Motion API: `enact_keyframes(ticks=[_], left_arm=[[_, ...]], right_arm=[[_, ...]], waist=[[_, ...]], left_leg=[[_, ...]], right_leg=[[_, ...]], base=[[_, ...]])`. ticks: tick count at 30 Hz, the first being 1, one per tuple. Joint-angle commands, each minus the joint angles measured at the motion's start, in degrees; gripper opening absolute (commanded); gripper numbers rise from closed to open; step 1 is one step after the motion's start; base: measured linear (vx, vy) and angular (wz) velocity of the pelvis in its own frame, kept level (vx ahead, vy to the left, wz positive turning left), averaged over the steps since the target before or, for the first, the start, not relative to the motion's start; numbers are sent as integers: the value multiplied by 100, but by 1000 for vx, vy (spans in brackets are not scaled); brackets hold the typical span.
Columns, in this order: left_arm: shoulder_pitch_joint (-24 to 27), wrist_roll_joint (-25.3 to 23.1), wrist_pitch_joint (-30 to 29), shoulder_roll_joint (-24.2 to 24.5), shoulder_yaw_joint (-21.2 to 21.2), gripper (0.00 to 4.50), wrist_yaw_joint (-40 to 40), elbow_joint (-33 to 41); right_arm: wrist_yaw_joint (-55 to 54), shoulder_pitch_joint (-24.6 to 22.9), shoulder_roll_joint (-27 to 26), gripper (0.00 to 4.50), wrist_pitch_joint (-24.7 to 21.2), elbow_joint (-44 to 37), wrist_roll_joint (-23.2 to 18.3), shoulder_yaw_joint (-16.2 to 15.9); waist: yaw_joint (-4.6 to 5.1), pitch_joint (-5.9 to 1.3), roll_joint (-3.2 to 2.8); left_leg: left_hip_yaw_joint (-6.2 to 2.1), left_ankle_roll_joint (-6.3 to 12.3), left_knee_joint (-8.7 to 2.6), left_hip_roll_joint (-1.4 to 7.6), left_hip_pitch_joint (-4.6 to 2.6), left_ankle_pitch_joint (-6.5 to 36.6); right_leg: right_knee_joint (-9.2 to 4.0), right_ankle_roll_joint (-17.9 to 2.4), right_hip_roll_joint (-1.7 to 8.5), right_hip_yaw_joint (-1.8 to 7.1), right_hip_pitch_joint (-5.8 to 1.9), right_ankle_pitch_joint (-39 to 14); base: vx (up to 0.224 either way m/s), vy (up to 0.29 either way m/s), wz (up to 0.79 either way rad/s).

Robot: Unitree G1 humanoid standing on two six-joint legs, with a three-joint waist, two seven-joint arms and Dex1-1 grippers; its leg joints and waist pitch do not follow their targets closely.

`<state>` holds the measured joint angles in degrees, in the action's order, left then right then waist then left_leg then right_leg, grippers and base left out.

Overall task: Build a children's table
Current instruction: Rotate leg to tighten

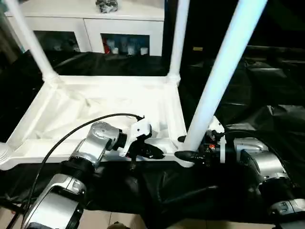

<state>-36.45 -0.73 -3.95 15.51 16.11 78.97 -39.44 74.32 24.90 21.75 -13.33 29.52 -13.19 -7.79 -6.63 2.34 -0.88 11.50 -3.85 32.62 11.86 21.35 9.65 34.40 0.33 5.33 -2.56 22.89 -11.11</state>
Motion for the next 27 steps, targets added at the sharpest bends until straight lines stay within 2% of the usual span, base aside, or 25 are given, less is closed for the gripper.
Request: enact_keyframes(ticks=[1, 6, 9, 11, 12, 13, 14, 15, 17, 18, 19, 20, 22, 24, 25, 27], left_arm=[[-45, 138, 25, -114, -18, 0, -99, 190], [-46, 135, 32, -175, -74, 0, -308, 157], [-123, 106, -14, -322, -180, 0, -748, 44], [-211, 43, -51, -460, -250, 0, -1145, -97], [-275, -10, -82, -562, -284, 0, -1420, -201], [-323, -55, -128, -634, -291, 0, -1604, -272], [-346, -75, -137, -669, -296, 0, -1694, -305], [-383, -107, -153, -728, -305, 0, -1843, -360], [-421, -131, -206, -804, -319, 0, -2011, -411], [-449, -142, -243, -852, -328, 0, -2114, -443], [-501, -167, -296, -969, -349, 0, -2377, -499], [-538, -173, -347, -1070, -366, 0, -2555, -530], [-567, -194, -363, -1146, -395, 0, -2690, -577], [-591, -192, -383, -1252, -405, 0, -2827, -593], [-593, -190, -386, -1264, -405, 0, -2839, -593], [-570, -151, -378, -1289, -380, 0, -2765, -555]], right_arm=[[397, -169, -88, 289, -214, -62, 21, -428], [308, -229, -110, 276, -317, -174, -29, -374], [-266, -193, -318, 275, -182, -22, 13, -168], [-964, -92, -530, 274, 6, 263, 166, -8], [-1606, 28, -714, 273, 89, 552, 298, 127], [-2102, 130, -845, 271, 129, 784, 392, 218], [-2279, 166, -897, 268, 117, 866, 415, 253], [-2554, 221, -980, 266, 98, 993, 451, 307], [-2800, 257, -1072, 265, 110, 1089, 493, 339], [-2942, 280, -1129, 265, 112, 1144, 517, 357], [-3350, 356, -1271, 265, 108, 1304, 568, 420], [-3683, 426, -1391, 265, 121, 1449, 619, 461], [-3924, 491, -1486, 265, 216, 1602, 706, 504], [-4202, 599, -1640, 265, 317, 1836, 685, 620], [-4232, 612, -1659, 299, 323, 1862, 676, 635], [-4094, 637, -1735, 334, 326, 1860, 573, 641]], waist=[[23, -333, 63], [20, -335, 71], [19, -323, 70], [44, -306, 67], [87, -286, 68], [104, -283, 53], [144, -275, 61], [165, -279, 67], [225, -278, 71], [224, -282, 58], [233, -285, 66], [259, -281, 43], [275, -291, 49], [310, -298, 46], [313, -300, 40], [321, -298, 39]], left_leg=[[-45, 340, -332, 156, -87, 1116], [-39, 373, -322, 154, -89, 1085], [-44, 322, -336, 157, -95, 1191], [-51, 202, -354, 149, -99, 1368], [-58, 88, -369, 132, -110, 1503], [-76, 33, -381, 122, -114, 1579], [-87, -45, -396, 112, -130, 1721], [-96, -67, -400, 114, -129, 1742], [-106, -41, -412, 113, -101, 1756], [-103, -24, -408, 111, -112, 1759], [-89, 17, -392, 109, -120, 1737], [-88, -3, -399, 101, -108, 1715], [-92, -20, -396, 97, -117, 1738], [-97, 25, -395, 96, -97, 1716], [-96, 43, -397, 100, -94, 1701], [-90, 101, -392, 94, -86, 1696]], right_leg=[[-357, -1433, 260, 162, -252, -675], [-355, -1450, 254, 159, -251, -613], [-377, -1406, 260, 158, -242, -838], [-413, -1329, 276, 164, -227, -1177], [-450, -1247, 285, 169, -200, -1519], [-469, -1185, 293, 160, -208, -1748], [-505, -1064, 288, 155, -194, -2109], [-513, -1021, 290, 157, -198, -2179], [-519, -964, 274, 160, -210, -2113], [-527, -957, 271, 162, -204, -2089], [-528, -991, 268, 176, -187, -1979], [-520, -1023, 259, 172, -186, -1933], [-526, -1034, 262, 163, -189, -1961], [-513, -1068, 254, 161, -207, -1799], [-505, -1088, 251, 162, -208, -1731], [-510, -1107, 250, 160, -213, -1667]], base=[[0, 0, 0], [0, 0, 0], [0, 0, 0], [0, 0, 0], [0, 0, 0], [0, 0, 0], [0, 0, 0], [0, 0, 0], [0, 0, 0], [0, 0, 0], [0, 0, 0], [0, 0, 0], [0, 0, 0], [0, 0, 0], [0, 0, 0], [0, 0, 0]])
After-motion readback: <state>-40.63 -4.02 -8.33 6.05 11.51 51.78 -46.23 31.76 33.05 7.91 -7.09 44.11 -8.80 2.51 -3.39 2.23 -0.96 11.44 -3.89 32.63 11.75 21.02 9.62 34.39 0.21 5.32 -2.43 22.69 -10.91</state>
